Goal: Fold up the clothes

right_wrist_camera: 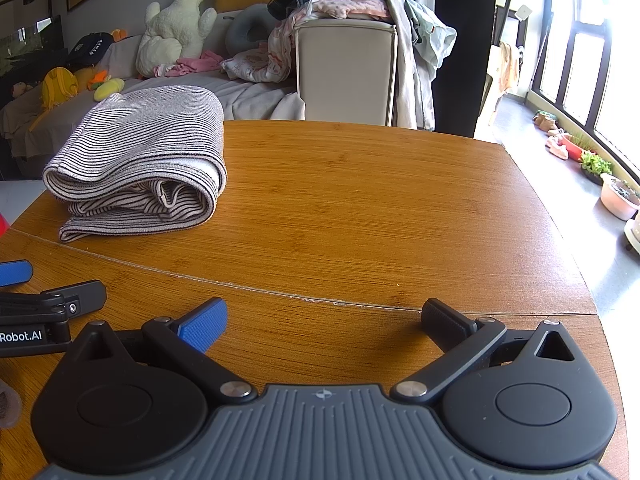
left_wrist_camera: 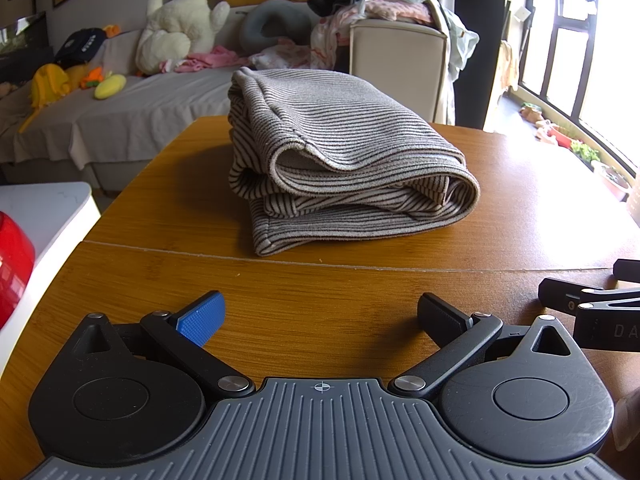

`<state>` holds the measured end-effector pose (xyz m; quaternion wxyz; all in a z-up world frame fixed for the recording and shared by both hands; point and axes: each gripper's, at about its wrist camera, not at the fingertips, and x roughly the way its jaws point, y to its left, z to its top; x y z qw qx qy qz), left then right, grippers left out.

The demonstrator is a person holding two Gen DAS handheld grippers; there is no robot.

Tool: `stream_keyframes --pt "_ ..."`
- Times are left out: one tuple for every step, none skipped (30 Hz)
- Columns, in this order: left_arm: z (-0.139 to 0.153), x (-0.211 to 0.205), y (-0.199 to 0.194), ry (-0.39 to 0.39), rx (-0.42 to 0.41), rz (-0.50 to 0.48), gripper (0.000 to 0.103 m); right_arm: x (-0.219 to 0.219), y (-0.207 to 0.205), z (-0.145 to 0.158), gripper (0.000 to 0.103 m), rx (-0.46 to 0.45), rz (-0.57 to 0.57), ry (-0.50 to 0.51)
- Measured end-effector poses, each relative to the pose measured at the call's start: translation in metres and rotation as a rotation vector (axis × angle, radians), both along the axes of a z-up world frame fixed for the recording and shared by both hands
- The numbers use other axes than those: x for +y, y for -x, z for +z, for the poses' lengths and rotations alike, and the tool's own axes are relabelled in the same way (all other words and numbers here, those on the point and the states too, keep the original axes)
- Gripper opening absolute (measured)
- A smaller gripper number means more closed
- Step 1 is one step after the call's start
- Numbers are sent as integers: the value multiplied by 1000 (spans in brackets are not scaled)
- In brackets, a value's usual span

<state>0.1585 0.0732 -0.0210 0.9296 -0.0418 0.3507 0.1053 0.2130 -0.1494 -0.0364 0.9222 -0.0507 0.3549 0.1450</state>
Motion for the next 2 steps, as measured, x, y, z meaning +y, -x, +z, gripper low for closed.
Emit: stream_keyframes --pt "0 0 0 0 0 -1 103 0 0 0 103 0 0 0" --pt "0 0 0 0 0 -1 103 0 0 0 103 0 -1 1"
